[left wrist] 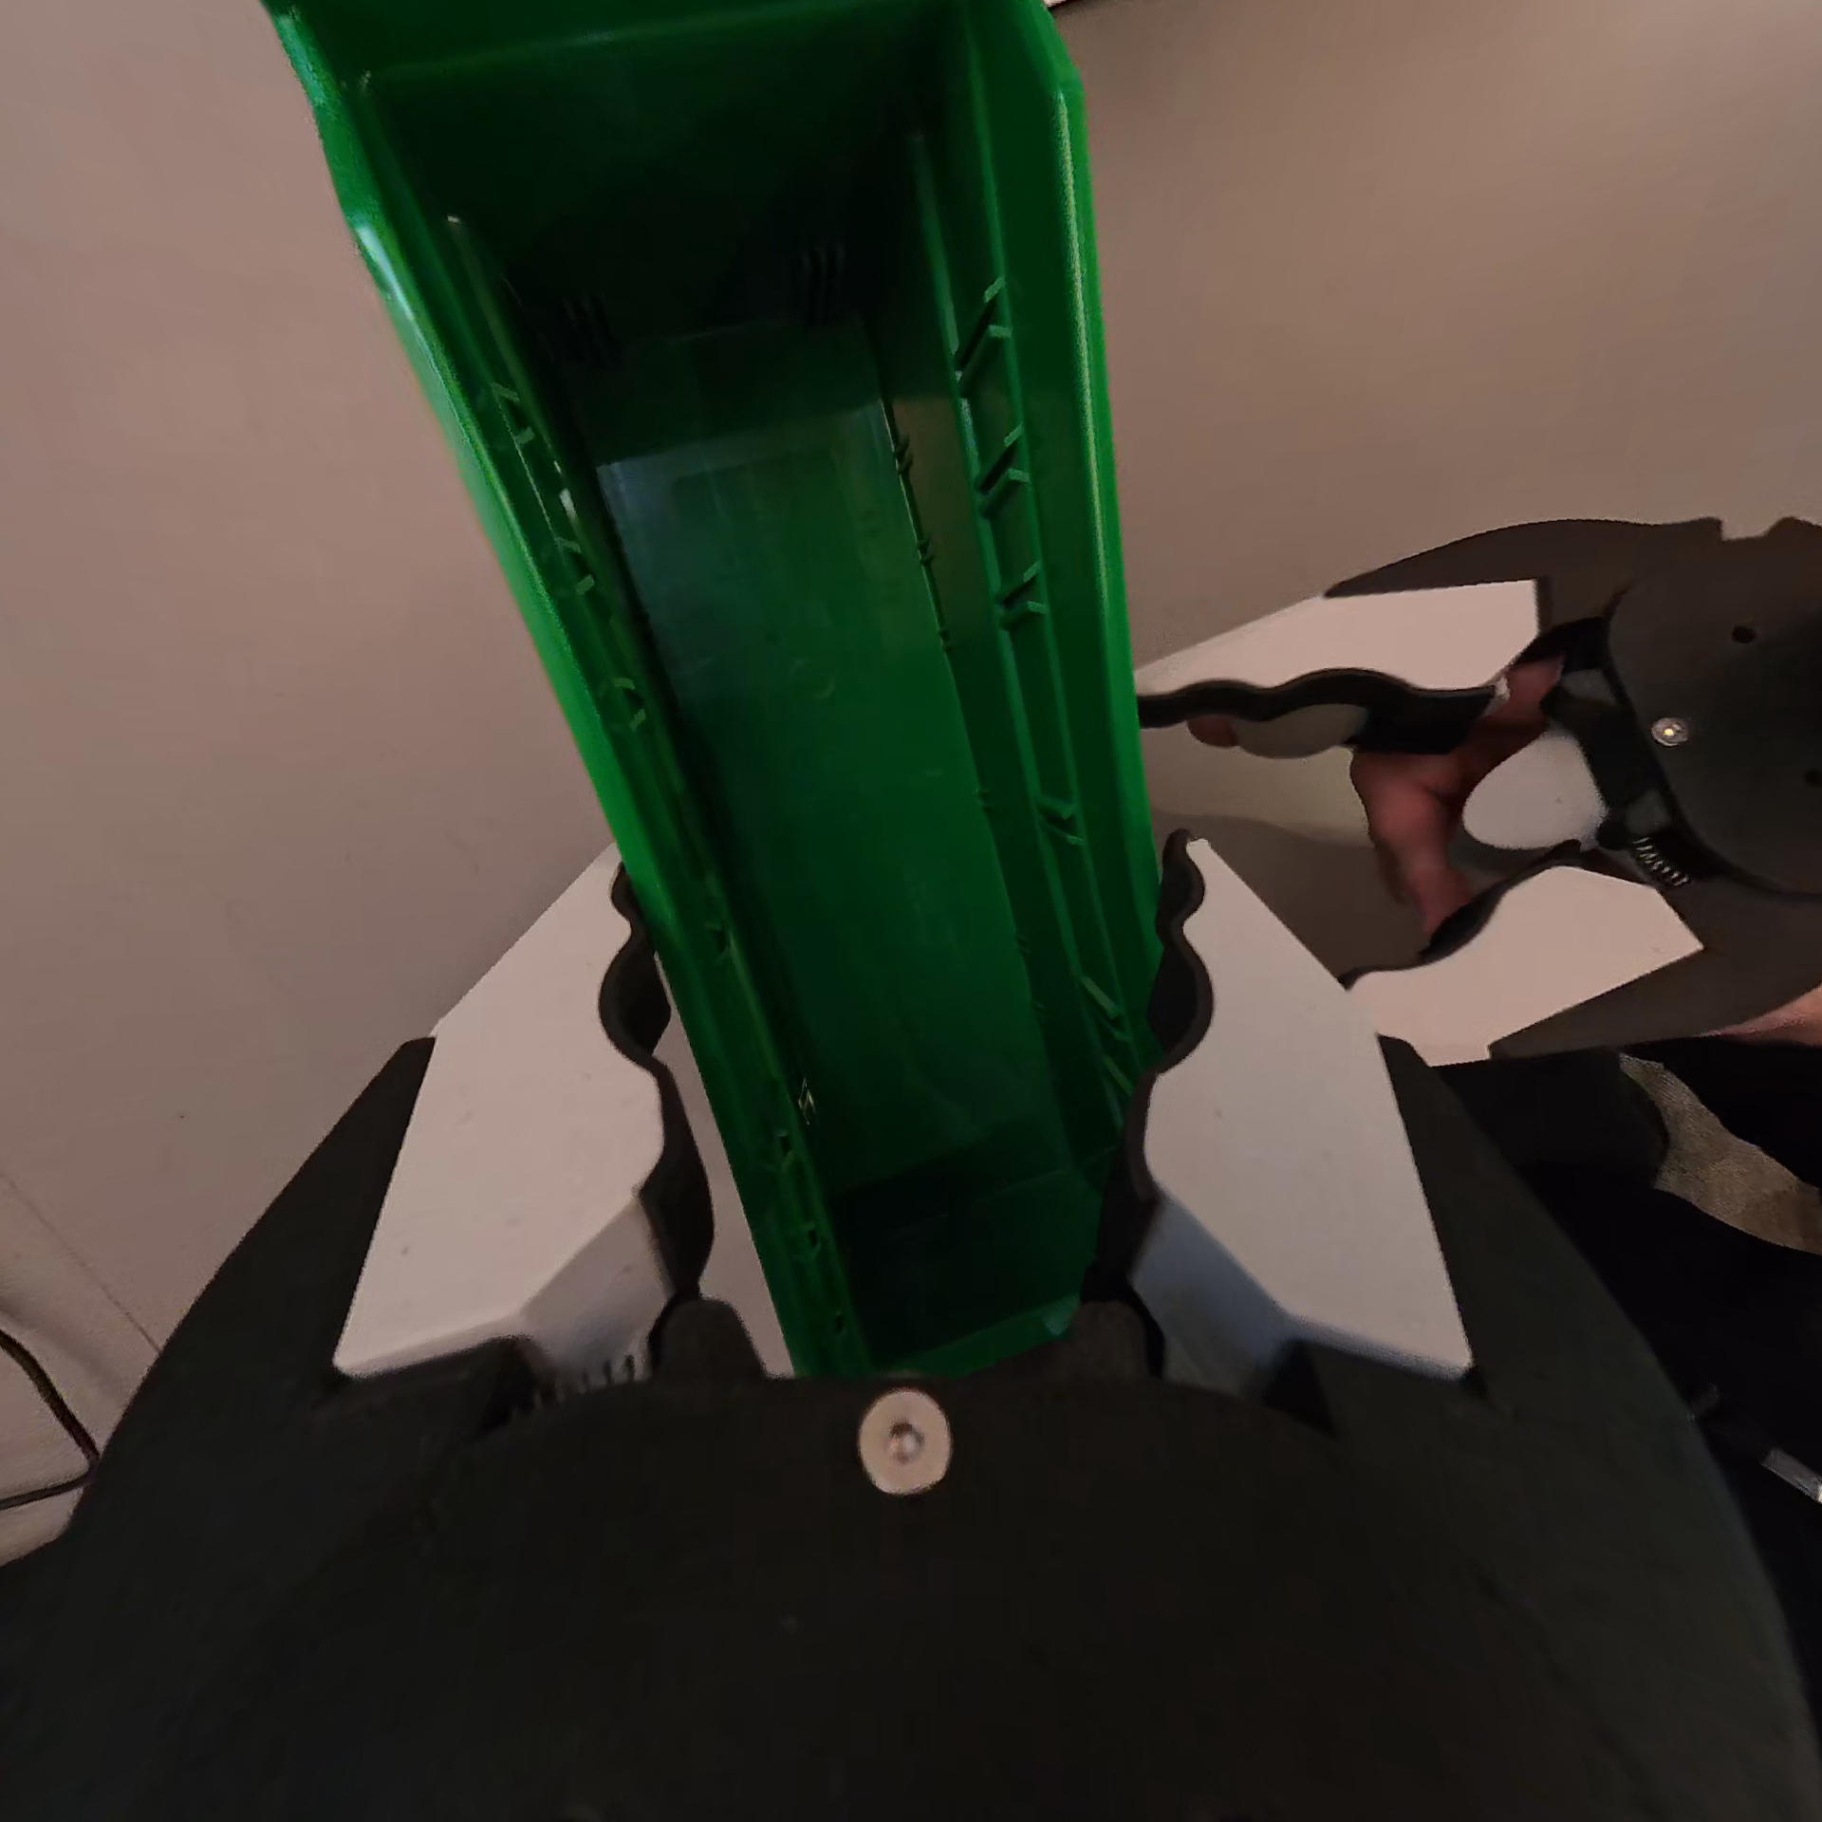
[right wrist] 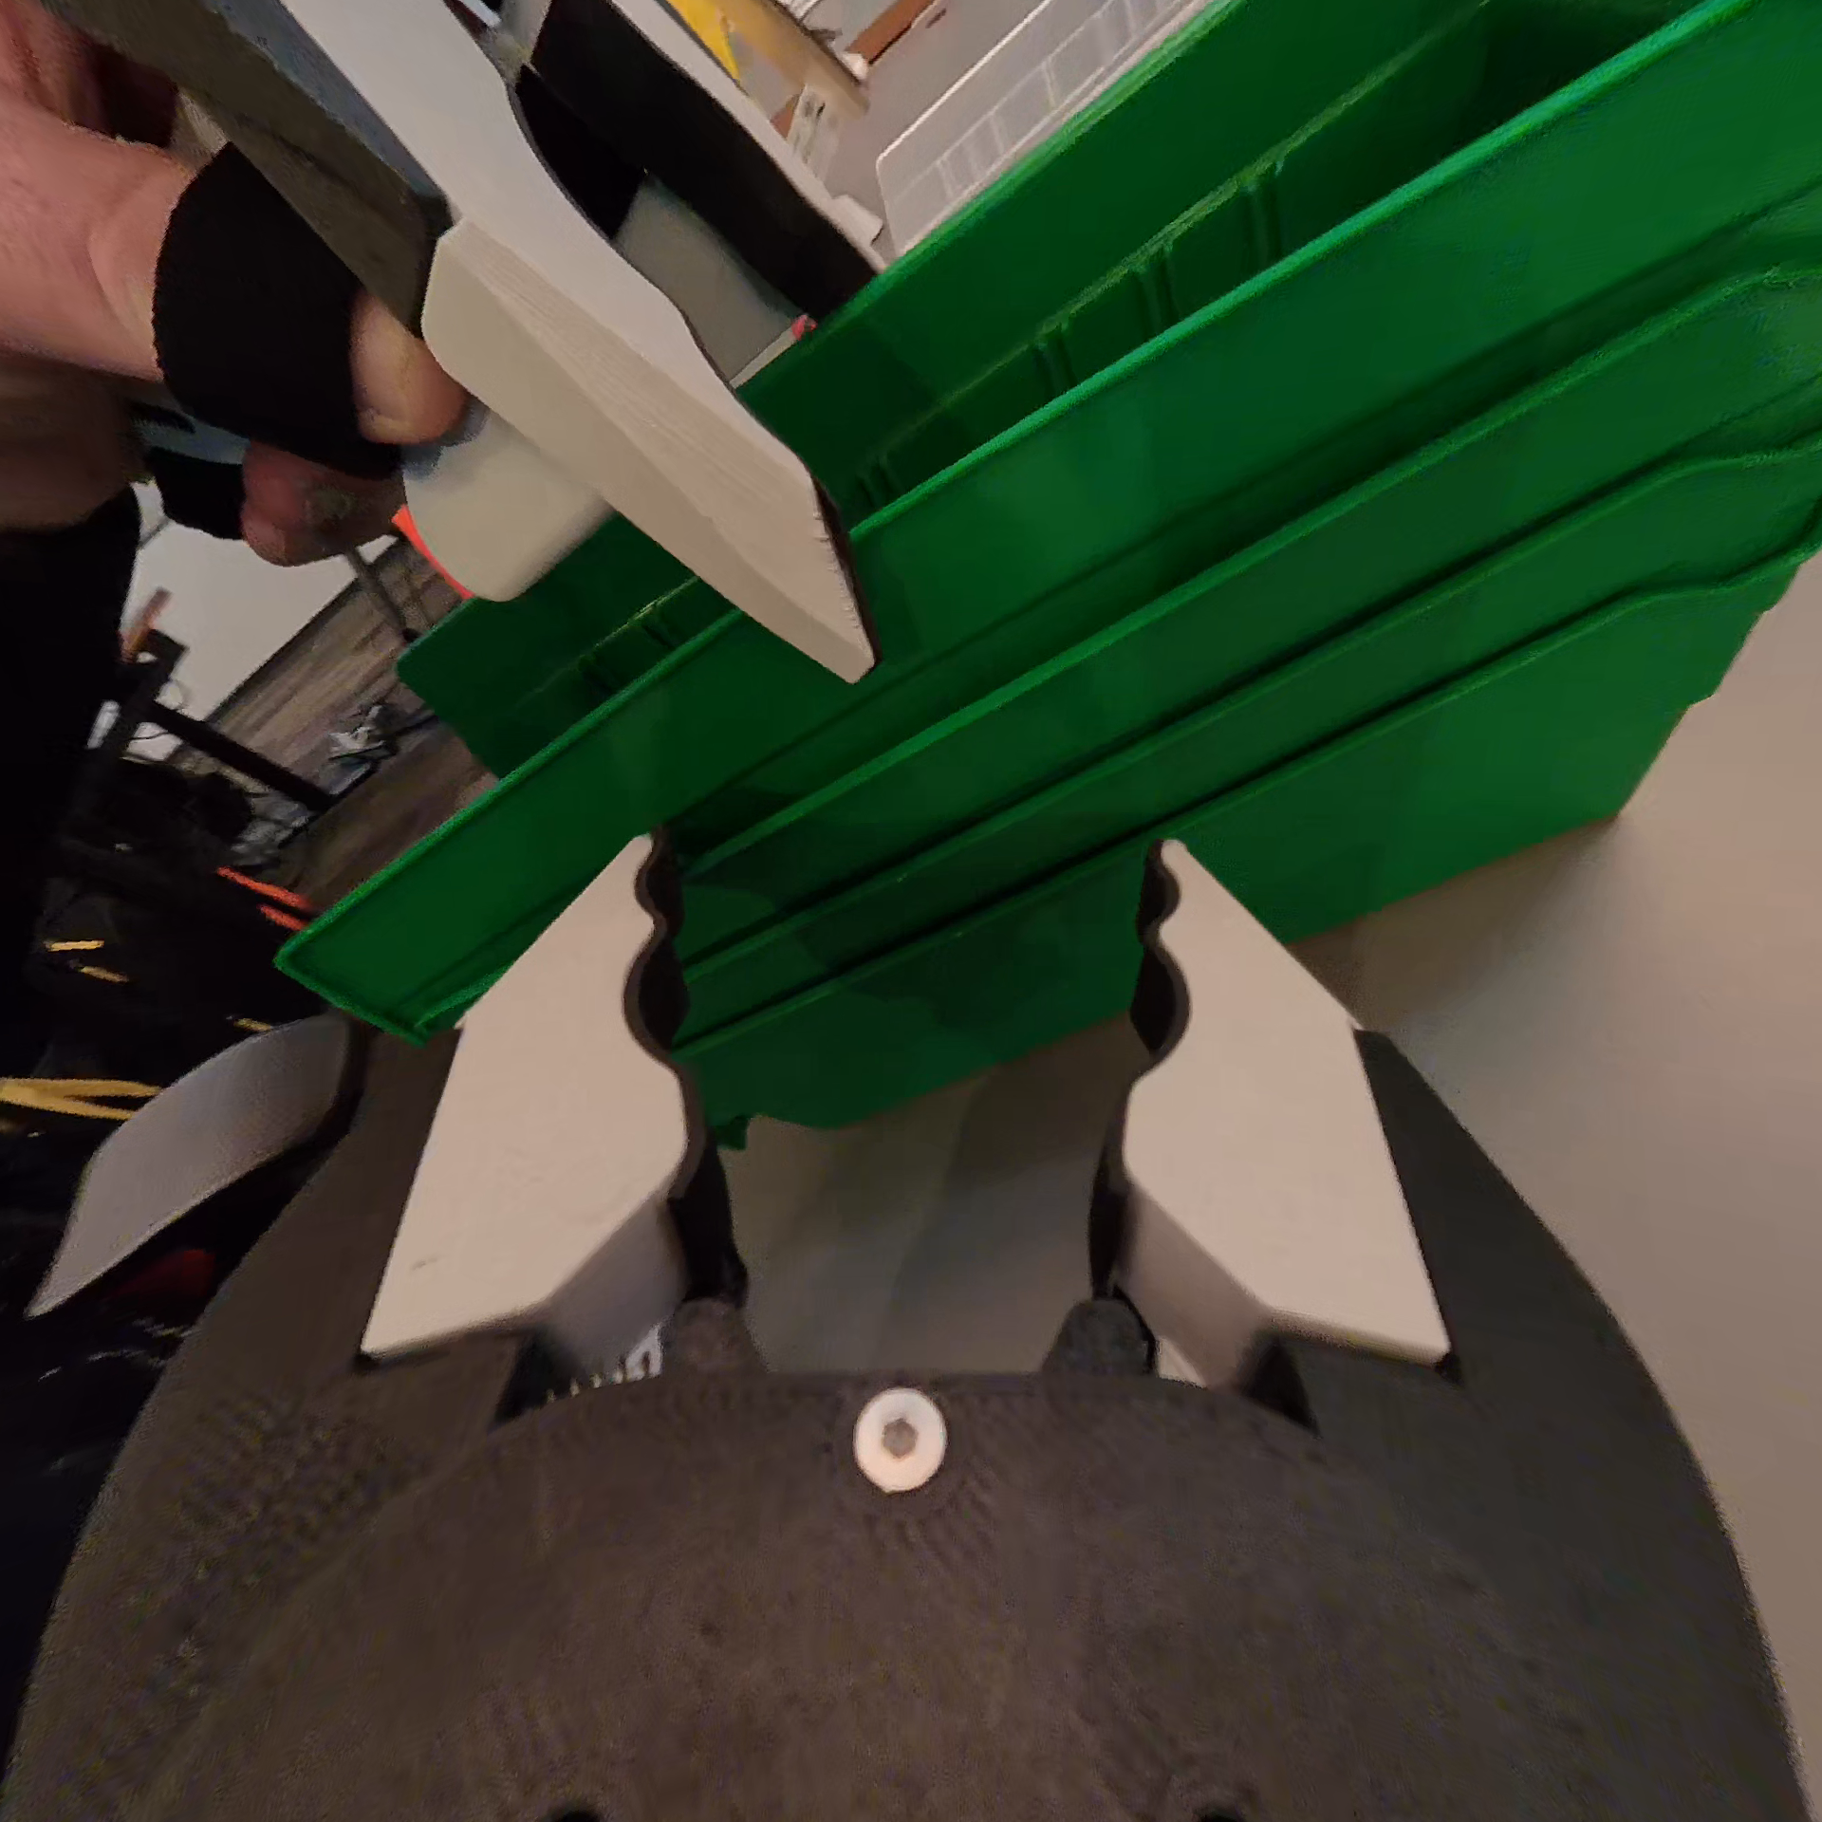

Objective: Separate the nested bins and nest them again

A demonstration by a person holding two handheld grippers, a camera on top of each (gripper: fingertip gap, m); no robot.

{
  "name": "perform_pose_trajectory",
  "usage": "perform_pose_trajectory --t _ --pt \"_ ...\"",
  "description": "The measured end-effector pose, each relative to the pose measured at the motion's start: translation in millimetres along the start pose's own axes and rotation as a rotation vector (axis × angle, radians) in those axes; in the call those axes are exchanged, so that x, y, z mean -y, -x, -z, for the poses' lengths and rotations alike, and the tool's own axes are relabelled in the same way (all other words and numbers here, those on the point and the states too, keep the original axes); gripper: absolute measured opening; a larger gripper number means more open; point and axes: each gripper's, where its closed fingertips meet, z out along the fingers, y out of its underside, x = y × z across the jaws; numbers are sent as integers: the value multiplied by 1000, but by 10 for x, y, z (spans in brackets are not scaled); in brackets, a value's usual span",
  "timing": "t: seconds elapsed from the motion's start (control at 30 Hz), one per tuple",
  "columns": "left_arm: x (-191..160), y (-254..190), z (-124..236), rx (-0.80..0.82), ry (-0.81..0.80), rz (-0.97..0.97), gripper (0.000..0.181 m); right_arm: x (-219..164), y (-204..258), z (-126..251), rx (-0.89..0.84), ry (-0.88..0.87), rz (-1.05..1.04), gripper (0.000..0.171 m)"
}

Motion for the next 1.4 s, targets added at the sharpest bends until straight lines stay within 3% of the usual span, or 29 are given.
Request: perform_pose_trajectory --t 0.03,0.23,0.47,0.5,0.53,0.57,0.6,0.67,0.83,1.03,1.13,1.4 --pt "3 -7 2 6 -3 -8 99 -10 4 -3 10 16 -14 91" --pt "6 -35 29 87 27 -83 98 -70 32 -66 32 80 -31 91" --pt "66 43 100 -63 -30 29 91 48 29 -49 -45 44 112 88" --pt "62 279 140 63 -39 28 31 50 27 -23 -61 47 169 84" --pt "95 234 179 -14 -78 47 22 15 -10 -12 -88 69 210 91" --pt "114 154 216 -107 -102 83 27 -41 -34 -23 -90 96 226 96" --pt "94 159 233 -99 -96 69 31 -62 -31 -42 -67 90 229 96" --pt "109 109 238 -92 -98 36 63 15 5 -31 -32 18 245 82" --pt "-4 218 154 -56 -20 7 105 145 125 -88 -31 -4 293 80" --pt "-250 296 44 56 138 -104 143 191 139 -250 -72 -7 355 75" --pt "-322 419 16 151 173 -135 134 211 151 -299 -102 -25 414 74" --pt "-340 397 60 133 131 -130 113 330 225 -289 -87 -112 650 68"
